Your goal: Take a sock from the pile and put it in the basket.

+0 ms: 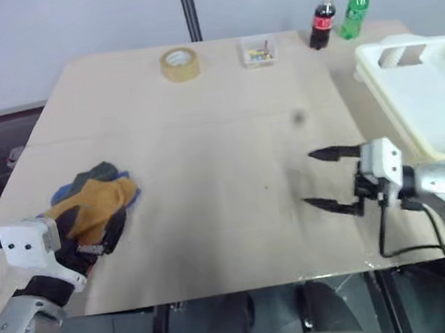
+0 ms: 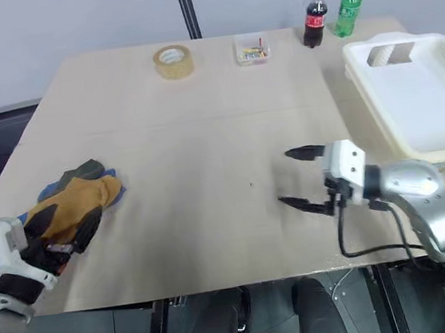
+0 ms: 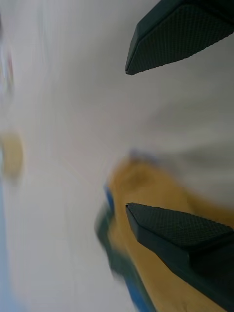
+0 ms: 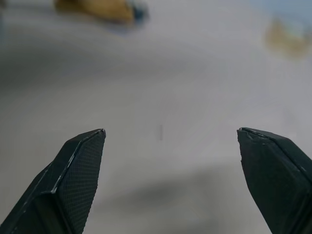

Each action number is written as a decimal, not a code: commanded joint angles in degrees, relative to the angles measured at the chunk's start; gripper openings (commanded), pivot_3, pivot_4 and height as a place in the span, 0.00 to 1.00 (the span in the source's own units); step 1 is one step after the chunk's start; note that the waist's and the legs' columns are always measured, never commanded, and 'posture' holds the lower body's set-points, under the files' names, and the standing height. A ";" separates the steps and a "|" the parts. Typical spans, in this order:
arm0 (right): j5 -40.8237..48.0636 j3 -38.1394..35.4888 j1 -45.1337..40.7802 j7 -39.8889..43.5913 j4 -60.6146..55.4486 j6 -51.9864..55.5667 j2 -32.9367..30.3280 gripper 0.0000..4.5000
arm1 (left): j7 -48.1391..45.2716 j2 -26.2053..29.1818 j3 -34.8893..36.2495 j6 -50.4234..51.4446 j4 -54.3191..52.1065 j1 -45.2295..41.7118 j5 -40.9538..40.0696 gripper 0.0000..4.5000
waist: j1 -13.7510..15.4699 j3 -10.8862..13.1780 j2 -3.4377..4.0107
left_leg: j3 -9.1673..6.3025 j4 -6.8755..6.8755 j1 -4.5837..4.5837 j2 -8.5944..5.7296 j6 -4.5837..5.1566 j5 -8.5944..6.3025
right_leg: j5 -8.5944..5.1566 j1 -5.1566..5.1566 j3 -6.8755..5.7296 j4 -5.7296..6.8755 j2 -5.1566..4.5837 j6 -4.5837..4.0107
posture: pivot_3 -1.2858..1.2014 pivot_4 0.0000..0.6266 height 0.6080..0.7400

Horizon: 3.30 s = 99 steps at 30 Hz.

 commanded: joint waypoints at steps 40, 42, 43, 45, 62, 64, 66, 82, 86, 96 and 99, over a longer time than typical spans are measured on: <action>2.53 6.65 -9.88 1.44 4.68 2.37 7.23 1.00 | 8.87 -3.84 -14.19 -6.33 7.58 -5.67 31.64 1.00 | 0.36 -0.04 -0.06 | -0.24 -0.05 -0.12 -0.18 -0.01 -0.01 | 0.00 -0.12 -0.16 0.08 -0.14 -0.02 | 0.52 0.24 1.00; 2.83 6.37 -10.33 1.44 4.85 2.58 7.23 1.00 | 8.89 -3.81 -14.37 -6.27 7.67 -5.70 31.97 1.00 | 0.34 -0.04 -0.06 | -0.24 -0.05 -0.12 -0.18 -0.01 -0.01 | 0.01 -0.12 -0.16 0.08 -0.14 -0.02 | 0.52 0.24 1.00; 2.92 6.23 -10.56 1.45 4.89 2.69 7.18 1.00 | 8.99 -3.69 -14.50 -6.13 7.75 -5.76 32.30 1.00 | 0.33 -0.03 -0.06 | -0.24 -0.05 -0.12 -0.18 -0.01 -0.01 | 0.00 -0.13 -0.16 0.09 -0.14 -0.02 | 0.52 0.24 1.00; 3.01 5.46 -11.15 1.76 5.27 2.75 6.62 1.00 | 9.65 -3.66 -14.97 -5.60 8.32 -6.44 33.29 1.00 | 0.32 -0.03 -0.06 | -0.24 -0.05 -0.12 -0.19 -0.01 -0.01 | 0.00 -0.13 -0.17 0.09 -0.12 -0.01 | 0.52 0.24 1.00; 2.69 3.91 -11.29 1.33 4.84 2.92 5.28 1.00 | 10.09 -5.60 -16.27 -4.25 9.70 -9.28 35.72 0.01 | 0.28 -0.03 -0.06 | -0.26 -0.07 -0.14 -0.20 -0.01 -0.01 | 0.01 -0.15 -0.18 0.09 -0.12 -0.01 | 0.52 0.24 1.00; 2.60 3.85 -11.33 1.27 4.94 2.86 5.23 1.00 | 9.73 -5.60 -16.07 -4.25 9.78 -9.39 35.33 0.01 | 0.28 -0.03 -0.06 | -0.26 -0.07 -0.14 -0.21 -0.01 -0.01 | 0.01 -0.14 -0.18 0.09 -0.12 -0.01 | 0.52 0.24 1.00; 2.53 3.79 -11.33 1.19 4.99 2.81 5.18 1.00 | 8.69 -5.54 -15.92 -4.39 9.58 -9.39 34.25 0.01 | 0.28 -0.03 -0.06 | -0.26 -0.07 -0.14 -0.21 -0.01 -0.01 | 0.01 -0.14 -0.18 0.09 -0.12 -0.01 | 0.52 0.24 1.00; 2.95 0.80 -8.40 -1.66 1.00 4.57 1.72 1.00 | -6.00 -4.86 -29.93 4.23 2.54 -13.62 19.19 0.01 | 0.73 -0.02 -0.04 | -0.30 -0.05 -0.18 -0.25 -0.01 -0.01 | 0.01 -0.14 -0.23 0.08 -0.12 -0.01 | 0.52 0.24 1.00; 3.93 -1.99 -5.72 -2.96 -1.95 7.02 -0.73 1.00 | -7.35 -7.21 -38.18 6.01 8.30 -21.66 19.01 0.01 | 1.16 -0.03 -0.02 | -0.31 -0.04 -0.19 -0.25 -0.01 0.00 | 0.01 -0.13 -0.25 0.08 -0.09 0.00 | 0.52 0.24 1.00; 5.56 -4.68 -1.94 -10.08 -8.64 20.11 -6.08 1.00 | -20.82 -10.47 -48.89 3.79 26.68 -39.28 16.18 0.01 | 1.34 -0.02 -0.01 | -0.24 0.03 -0.22 -0.28 -0.01 0.01 | 0.01 -0.14 -0.21 0.10 -0.04 0.02 | 0.52 0.24 1.00; 6.59 -3.43 -2.26 -11.20 -9.60 22.82 -5.95 1.00 | -24.21 -8.79 -46.25 6.18 25.08 -38.86 11.96 0.06 | 1.12 -0.02 -0.01 | -0.25 0.00 -0.24 -0.22 -0.09 0.05 | 0.00 -0.20 -0.20 0.10 -0.01 0.01 | 0.52 0.24 1.00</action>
